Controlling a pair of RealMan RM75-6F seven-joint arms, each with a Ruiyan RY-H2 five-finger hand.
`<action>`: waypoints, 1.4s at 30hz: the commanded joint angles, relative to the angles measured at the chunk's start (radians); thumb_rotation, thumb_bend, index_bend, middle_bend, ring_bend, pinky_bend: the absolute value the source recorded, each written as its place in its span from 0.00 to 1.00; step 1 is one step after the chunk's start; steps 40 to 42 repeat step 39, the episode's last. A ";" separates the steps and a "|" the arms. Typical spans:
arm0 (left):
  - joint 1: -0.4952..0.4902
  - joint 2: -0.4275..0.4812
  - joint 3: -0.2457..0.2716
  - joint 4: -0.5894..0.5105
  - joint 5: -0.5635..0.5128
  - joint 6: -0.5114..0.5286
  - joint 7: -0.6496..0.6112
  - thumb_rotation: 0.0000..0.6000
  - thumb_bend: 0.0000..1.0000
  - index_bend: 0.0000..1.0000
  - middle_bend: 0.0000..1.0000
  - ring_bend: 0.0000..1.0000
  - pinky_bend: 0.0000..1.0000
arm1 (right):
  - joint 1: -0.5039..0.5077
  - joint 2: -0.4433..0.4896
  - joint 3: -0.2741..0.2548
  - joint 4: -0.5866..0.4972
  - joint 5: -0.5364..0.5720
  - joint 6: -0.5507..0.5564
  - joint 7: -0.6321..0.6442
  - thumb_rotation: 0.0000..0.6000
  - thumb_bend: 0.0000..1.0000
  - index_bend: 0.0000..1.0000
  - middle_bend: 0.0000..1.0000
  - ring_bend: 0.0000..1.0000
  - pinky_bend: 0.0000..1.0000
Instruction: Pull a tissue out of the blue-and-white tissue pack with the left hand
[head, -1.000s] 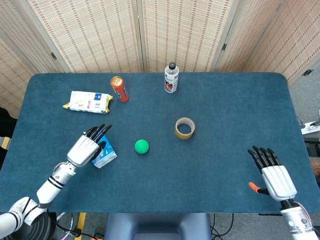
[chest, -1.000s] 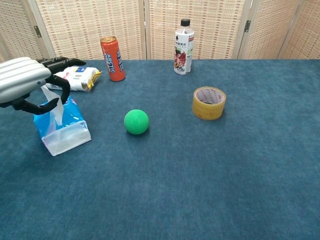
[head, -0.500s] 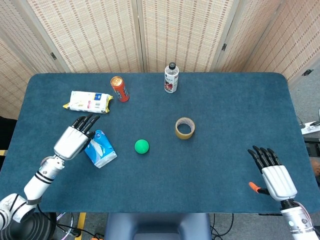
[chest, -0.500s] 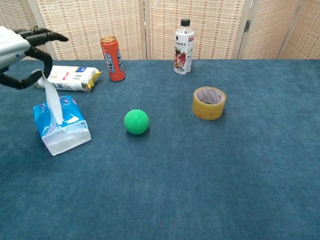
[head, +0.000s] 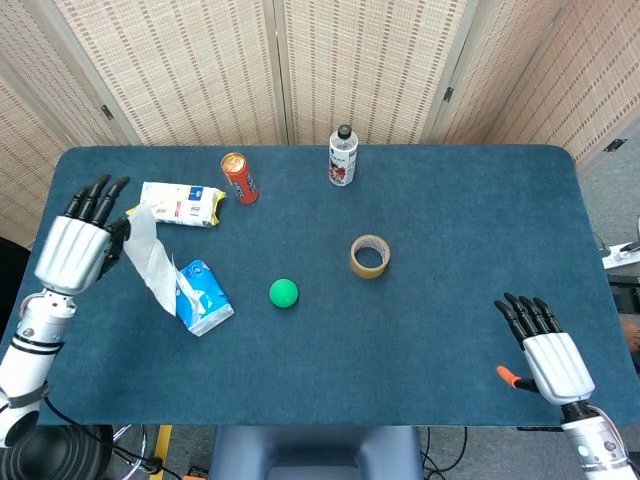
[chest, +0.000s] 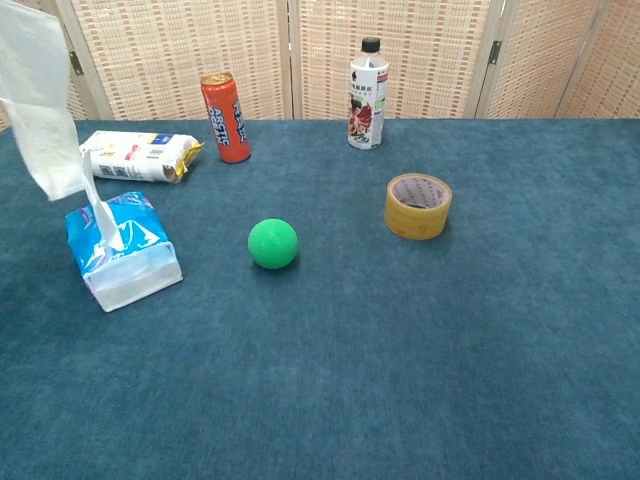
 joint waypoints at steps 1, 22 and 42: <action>0.074 0.062 -0.007 -0.054 -0.094 0.008 0.021 1.00 0.65 0.70 0.12 0.06 0.22 | -0.004 0.003 -0.003 -0.003 -0.008 0.007 0.004 1.00 0.12 0.00 0.00 0.00 0.01; 0.340 -0.035 0.124 -0.068 -0.205 0.086 -0.101 1.00 0.60 0.57 0.05 0.02 0.19 | -0.006 -0.002 -0.007 -0.009 -0.024 0.013 -0.007 1.00 0.11 0.00 0.00 0.00 0.01; 0.409 -0.002 0.182 -0.162 -0.151 0.082 -0.075 1.00 0.27 0.00 0.00 0.00 0.06 | -0.011 -0.003 -0.011 -0.013 -0.037 0.022 -0.017 1.00 0.11 0.00 0.00 0.00 0.01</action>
